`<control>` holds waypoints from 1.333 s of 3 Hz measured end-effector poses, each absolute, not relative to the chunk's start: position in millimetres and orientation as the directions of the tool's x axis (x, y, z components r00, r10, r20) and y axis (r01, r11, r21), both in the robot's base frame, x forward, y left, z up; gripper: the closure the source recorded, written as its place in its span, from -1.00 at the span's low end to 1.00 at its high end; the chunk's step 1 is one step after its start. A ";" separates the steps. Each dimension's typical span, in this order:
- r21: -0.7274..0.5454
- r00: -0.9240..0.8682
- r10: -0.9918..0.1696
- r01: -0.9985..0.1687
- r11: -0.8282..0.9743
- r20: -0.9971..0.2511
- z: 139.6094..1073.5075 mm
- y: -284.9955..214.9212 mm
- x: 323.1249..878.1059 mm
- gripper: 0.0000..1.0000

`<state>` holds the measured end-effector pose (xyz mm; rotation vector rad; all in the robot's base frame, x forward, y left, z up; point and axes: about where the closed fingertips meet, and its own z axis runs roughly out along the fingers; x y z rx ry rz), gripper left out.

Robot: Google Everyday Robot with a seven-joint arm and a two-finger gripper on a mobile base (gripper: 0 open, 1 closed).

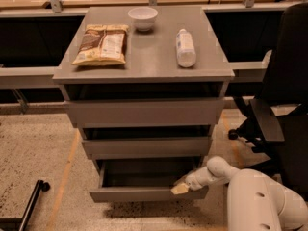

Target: Open bottom drawer

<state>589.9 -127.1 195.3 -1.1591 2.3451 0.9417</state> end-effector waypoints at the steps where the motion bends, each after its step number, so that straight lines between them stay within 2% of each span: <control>1: 0.405 -0.599 -0.561 -0.800 0.442 -0.571 197.4 -127.1 590.0 -0.62; 2: 0.426 -0.615 -0.567 -0.788 0.444 -0.547 197.2 -125.3 579.4 -0.99; 3: 0.426 -0.615 -0.567 -0.788 0.444 -0.547 204.6 -125.2 579.4 -1.00; 4: 0.481 -0.659 -0.586 -0.749 0.455 -0.472 200.3 -122.2 550.3 -1.00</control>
Offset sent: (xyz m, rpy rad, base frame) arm -0.0831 0.0093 -0.0032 -0.0785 0.2448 0.0065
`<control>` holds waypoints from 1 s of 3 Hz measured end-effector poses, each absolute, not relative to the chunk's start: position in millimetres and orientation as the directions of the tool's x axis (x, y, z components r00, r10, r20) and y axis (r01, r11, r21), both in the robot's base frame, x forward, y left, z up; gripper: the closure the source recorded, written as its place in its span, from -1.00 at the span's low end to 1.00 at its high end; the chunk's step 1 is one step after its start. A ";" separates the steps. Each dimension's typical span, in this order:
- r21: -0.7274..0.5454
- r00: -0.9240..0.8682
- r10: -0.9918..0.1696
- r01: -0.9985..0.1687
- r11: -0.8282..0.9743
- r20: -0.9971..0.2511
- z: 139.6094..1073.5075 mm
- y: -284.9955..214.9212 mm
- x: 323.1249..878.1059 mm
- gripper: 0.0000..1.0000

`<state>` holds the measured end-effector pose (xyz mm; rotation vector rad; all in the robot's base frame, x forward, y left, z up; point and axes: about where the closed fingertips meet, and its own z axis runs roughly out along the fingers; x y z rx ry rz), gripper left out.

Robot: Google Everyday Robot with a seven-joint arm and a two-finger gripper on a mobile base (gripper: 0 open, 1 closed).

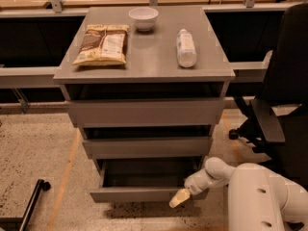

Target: Open bottom drawer

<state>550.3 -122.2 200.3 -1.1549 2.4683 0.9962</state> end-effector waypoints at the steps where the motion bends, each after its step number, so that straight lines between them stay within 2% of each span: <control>1: 0.519 -0.684 -0.596 -0.720 0.461 -0.421 197.7 -120.6 532.1 -1.00; 3: 0.611 -0.725 -0.642 -0.632 0.476 -0.250 199.9 -124.3 490.1 -1.00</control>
Offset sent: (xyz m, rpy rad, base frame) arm -0.0676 -0.0059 0.0004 -0.0882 0.2900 0.0393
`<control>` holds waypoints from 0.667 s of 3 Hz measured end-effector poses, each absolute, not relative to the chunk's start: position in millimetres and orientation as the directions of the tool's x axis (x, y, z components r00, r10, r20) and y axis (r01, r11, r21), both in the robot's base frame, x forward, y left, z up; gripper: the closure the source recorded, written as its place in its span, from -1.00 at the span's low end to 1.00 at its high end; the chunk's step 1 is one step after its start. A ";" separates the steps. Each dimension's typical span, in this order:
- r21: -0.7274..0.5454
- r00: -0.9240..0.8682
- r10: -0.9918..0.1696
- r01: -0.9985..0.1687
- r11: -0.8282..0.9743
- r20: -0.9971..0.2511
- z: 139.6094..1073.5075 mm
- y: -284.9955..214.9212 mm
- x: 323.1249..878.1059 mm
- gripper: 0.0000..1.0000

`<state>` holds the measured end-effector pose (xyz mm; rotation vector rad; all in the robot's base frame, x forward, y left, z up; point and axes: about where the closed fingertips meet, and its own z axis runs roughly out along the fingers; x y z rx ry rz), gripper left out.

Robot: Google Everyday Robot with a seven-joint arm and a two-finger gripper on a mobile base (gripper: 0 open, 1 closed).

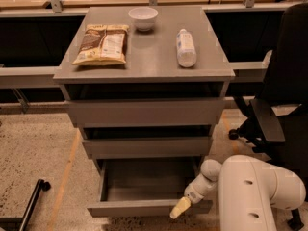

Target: Open bottom drawer

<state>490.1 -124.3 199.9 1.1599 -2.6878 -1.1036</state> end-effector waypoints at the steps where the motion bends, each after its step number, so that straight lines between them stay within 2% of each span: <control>1: 0.669 -0.745 -0.648 -0.563 0.485 -0.158 203.8 -127.5 463.7 -1.00; 2: 0.702 -0.750 -0.653 -0.522 0.485 -0.107 210.5 -128.1 448.2 -1.00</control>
Offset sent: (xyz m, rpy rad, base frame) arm -0.0565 -0.0075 0.0235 -0.0320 0.2459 0.0143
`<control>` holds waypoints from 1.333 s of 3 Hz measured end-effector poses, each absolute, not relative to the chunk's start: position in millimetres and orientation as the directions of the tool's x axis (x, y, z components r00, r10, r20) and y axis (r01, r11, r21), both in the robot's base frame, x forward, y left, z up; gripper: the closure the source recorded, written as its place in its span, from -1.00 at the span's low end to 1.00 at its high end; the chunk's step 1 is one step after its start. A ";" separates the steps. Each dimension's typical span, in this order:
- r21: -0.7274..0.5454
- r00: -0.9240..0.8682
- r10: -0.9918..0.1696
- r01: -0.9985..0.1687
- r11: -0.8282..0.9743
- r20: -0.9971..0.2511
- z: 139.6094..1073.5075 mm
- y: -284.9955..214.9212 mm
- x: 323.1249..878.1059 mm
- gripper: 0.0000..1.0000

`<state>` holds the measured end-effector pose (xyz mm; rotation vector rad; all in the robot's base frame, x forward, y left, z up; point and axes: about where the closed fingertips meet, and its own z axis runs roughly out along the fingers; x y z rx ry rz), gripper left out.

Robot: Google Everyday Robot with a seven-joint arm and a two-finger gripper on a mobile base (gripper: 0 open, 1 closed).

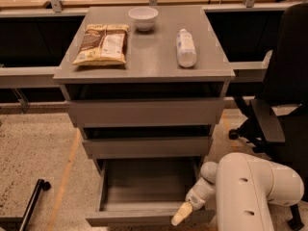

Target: Open bottom drawer

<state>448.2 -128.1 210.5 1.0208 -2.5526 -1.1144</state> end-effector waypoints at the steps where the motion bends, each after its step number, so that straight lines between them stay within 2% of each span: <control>1: 0.698 -0.758 -0.643 -0.517 0.496 -0.104 216.3 -130.0 443.6 -1.00; 3: 0.553 -0.711 -0.572 -0.692 0.464 -0.409 246.5 -118.5 485.5 -1.00; 4: 0.553 -0.711 -0.572 -0.692 0.464 -0.409 246.5 -118.3 485.4 -1.00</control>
Offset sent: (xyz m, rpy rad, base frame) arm 0.0528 -0.0046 0.0580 0.0709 -0.4625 -0.1135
